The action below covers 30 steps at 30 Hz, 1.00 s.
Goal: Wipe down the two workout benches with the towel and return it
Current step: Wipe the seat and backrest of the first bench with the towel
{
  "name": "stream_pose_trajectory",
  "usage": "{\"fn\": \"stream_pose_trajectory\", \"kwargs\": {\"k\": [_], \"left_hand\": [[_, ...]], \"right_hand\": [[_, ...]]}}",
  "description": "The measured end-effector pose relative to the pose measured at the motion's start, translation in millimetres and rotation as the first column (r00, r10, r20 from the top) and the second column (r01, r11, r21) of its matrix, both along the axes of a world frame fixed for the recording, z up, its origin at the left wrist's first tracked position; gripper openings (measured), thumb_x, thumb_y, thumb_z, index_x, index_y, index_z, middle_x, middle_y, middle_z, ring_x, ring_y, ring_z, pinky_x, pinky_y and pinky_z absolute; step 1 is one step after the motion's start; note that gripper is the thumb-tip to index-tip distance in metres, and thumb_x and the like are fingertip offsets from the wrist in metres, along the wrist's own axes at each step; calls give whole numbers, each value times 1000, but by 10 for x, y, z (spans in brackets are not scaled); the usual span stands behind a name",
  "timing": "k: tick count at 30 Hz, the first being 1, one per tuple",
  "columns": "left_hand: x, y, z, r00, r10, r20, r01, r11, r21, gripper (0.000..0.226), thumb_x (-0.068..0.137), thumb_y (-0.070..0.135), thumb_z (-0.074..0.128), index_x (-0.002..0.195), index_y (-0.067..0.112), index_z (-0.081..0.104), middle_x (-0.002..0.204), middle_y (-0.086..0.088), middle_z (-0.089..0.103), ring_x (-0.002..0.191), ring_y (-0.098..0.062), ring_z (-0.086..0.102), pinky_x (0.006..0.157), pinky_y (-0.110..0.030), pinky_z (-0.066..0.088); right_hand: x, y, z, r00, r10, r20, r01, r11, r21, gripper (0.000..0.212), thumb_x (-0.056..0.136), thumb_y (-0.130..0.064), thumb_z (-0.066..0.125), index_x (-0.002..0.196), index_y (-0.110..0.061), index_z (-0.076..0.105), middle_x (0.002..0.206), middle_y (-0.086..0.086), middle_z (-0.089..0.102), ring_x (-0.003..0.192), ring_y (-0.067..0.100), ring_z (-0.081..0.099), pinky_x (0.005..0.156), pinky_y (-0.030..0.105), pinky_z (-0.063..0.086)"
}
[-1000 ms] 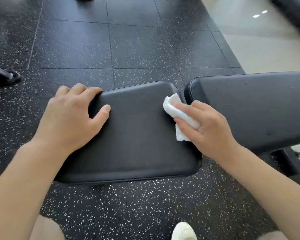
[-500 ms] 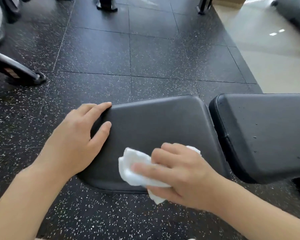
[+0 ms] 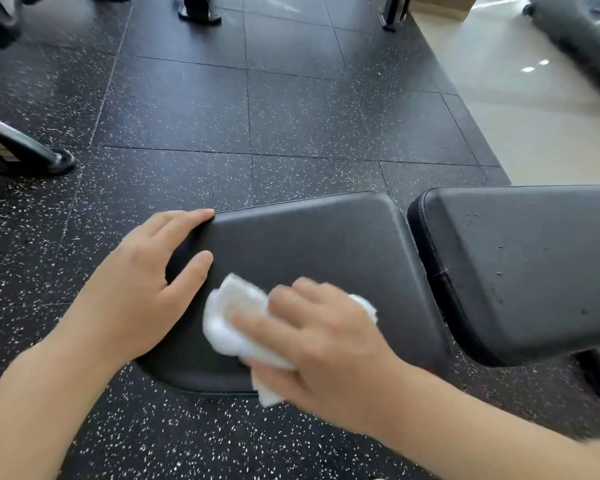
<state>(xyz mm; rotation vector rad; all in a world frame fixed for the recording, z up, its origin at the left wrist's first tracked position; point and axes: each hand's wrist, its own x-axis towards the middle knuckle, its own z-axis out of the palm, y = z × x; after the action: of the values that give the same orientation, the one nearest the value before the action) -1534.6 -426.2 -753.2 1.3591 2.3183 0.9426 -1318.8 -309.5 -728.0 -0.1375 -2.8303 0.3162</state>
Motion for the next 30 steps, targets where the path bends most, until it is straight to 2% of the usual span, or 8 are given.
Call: {"fn": "stream_pose_trajectory", "kwargs": {"k": [3,8,11,14,17,22,25,30], "left_hand": [[0,-24,-12,1000,2,6,-2,1000,19,46,102,37,52,148,36,50,142,19,52,133,-10,49,109,-32,36],[-8,-63,-24,1000,3,19,-3,999,33,46,102,36,56,148,38,49,142,24,50,134,-9,49,112,-35,37],[-2,-88,-21,1000,1,24,-3,999,51,46,102,45,51,147,38,49,142,28,49,133,-2,47,110,-29,35],[2,-86,-19,1000,10,25,-12,998,66,46,101,46,50,146,39,50,141,29,50,133,2,46,109,-27,35],[2,-78,-24,999,10,36,-13,997,73,51,93,44,54,144,39,51,139,28,52,131,3,48,108,-21,34],[-14,-84,-23,995,34,92,-43,994,103,50,94,39,61,143,38,54,135,27,57,127,10,49,102,-9,34],[4,-84,-30,996,52,74,-59,993,102,47,98,23,66,143,34,56,136,29,55,126,14,46,102,-1,27],[-28,-187,-12,992,71,108,-79,994,71,48,97,35,61,144,38,53,137,32,54,128,14,46,101,0,27]], "right_hand": [[-62,217,18,996,84,23,-85,992,94,34,102,-36,57,128,-21,72,94,2,62,75,24,48,64,40,45],[-166,1344,80,852,-518,-72,519,855,-5,29,99,-36,61,128,-33,68,98,0,60,92,29,61,81,43,53],[-225,1557,11,741,-670,-43,660,740,-130,25,101,-39,56,122,-33,68,95,2,64,97,29,61,82,41,49],[-404,1185,44,816,-569,-99,577,813,84,29,100,-36,57,127,-30,66,95,3,60,92,33,60,75,40,49],[-537,523,-22,971,-234,-42,237,936,262,41,100,-33,50,140,-21,54,121,7,61,92,34,57,76,46,51],[-459,193,-49,999,-42,-15,43,998,56,42,98,-39,58,131,-15,67,92,3,59,81,27,51,68,42,45],[-412,835,17,968,-248,-41,251,965,80,39,99,-39,62,136,-26,66,95,0,59,92,28,57,79,42,47],[-422,1302,10,826,-562,-49,564,826,26,30,103,-40,53,131,-33,64,90,-2,52,97,28,56,76,38,45]]}}
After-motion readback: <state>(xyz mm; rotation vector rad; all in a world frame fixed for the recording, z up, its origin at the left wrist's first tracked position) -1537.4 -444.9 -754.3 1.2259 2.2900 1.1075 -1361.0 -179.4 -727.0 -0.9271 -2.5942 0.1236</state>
